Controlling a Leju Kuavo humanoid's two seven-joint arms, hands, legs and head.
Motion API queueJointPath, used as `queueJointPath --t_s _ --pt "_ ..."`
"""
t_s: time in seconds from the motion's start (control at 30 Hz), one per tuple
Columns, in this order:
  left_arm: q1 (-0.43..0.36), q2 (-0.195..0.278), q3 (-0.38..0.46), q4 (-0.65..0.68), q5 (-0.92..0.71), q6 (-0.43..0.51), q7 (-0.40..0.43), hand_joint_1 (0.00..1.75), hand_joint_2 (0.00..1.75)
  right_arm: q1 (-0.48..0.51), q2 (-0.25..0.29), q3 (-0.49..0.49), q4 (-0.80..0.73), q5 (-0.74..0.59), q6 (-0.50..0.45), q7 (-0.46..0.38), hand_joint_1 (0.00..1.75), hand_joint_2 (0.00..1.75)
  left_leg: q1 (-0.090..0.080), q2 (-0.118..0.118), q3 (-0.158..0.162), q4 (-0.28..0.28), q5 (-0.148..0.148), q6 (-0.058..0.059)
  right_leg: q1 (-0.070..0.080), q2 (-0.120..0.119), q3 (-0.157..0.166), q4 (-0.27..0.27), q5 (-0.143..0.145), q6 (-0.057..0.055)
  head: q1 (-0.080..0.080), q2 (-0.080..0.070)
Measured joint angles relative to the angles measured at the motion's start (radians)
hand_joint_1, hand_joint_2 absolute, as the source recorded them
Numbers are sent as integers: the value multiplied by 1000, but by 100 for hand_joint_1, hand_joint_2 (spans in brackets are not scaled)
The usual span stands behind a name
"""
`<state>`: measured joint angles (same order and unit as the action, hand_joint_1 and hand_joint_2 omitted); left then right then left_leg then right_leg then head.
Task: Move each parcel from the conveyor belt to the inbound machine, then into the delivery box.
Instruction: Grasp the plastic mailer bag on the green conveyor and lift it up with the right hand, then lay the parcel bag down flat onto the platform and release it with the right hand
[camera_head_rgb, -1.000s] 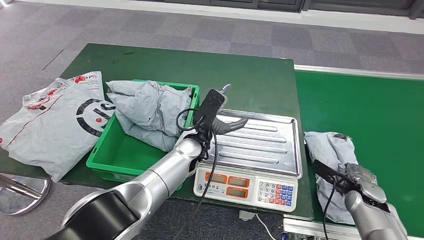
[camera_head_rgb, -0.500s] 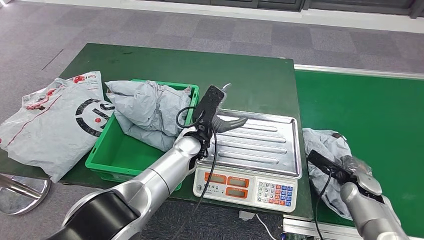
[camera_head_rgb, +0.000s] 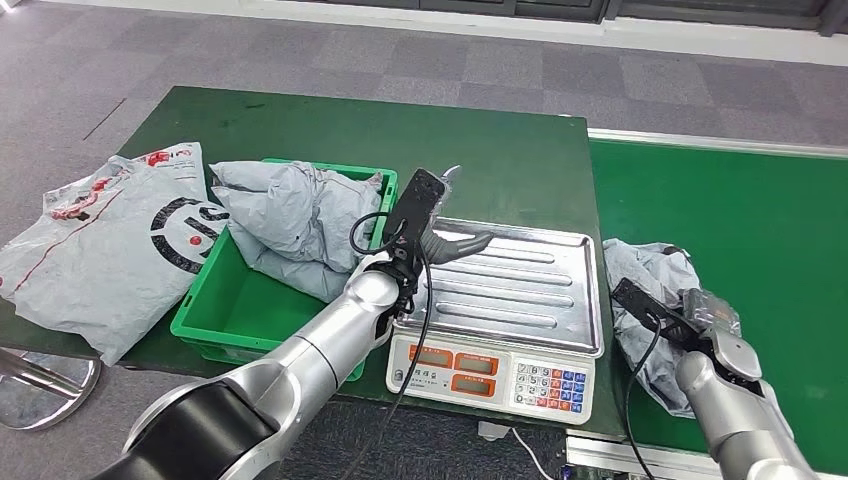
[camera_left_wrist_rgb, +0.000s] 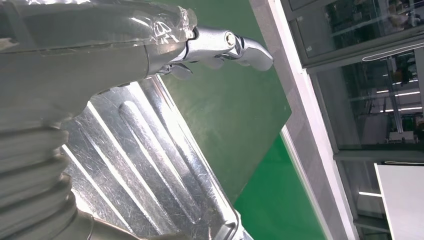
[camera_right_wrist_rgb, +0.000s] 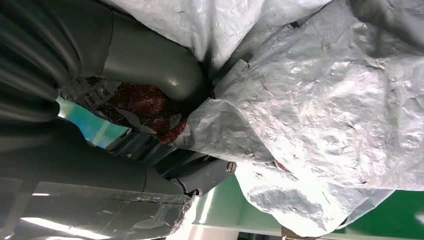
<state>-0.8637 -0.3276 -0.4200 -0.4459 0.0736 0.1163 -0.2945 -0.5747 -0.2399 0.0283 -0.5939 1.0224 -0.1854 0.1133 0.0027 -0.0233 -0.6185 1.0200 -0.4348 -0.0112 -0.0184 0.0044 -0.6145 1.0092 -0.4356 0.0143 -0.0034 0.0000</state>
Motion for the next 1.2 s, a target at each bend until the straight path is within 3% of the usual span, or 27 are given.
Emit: queueJointPath --t_s 0.13,0.23,0.4,0.57,0.73,0.87,1.0,1.2 --pt "0 0 0 0 -2 0 0 0 175 2 2 0 -6 -13 -16 -11 175 175 0 0 0 0 0 0 0 0 0 0 0 0 0 0" --pt "0 3 1 0 -18 4 -1 0 175 22 13 -12 -60 -91 -119 -86 175 175 0 0 -1 0 0 0 0 0 -1 0 0 0 0 0" --pt "-2 7 2 0 -81 1 -1 0 175 90 50 -31 -296 -276 -195 -202 175 175 0 0 -1 0 0 0 0 0 -2 0 0 0 0 0" --pt "-6 7 2 0 -90 -5 1 0 175 109 57 -31 -366 -308 -205 -219 175 175 0 0 -1 0 0 0 0 0 -2 0 0 -1 0 0" --pt "-34 2 3 1 -89 -13 2 0 175 138 70 -29 -611 -407 -227 -263 175 175 0 0 -2 0 0 0 0 0 -2 0 0 -1 0 0" --pt "-48 -1 20 1 -76 -8 -3 0 175 119 69 -2 -688 -430 -270 -270 175 175 0 1 -2 0 0 0 0 0 -2 0 0 -1 0 0" --pt "-51 -1 36 2 -63 14 -16 0 175 69 71 61 -705 -337 -300 -228 175 175 0 1 -2 0 1 -1 0 1 -2 0 0 -1 0 0" --pt "-54 -1 57 1 -55 26 -23 0 175 -34 100 210 -671 -308 -189 -168 175 175 1 1 -2 -1 2 -2 1 1 -3 1 0 -1 0 0"
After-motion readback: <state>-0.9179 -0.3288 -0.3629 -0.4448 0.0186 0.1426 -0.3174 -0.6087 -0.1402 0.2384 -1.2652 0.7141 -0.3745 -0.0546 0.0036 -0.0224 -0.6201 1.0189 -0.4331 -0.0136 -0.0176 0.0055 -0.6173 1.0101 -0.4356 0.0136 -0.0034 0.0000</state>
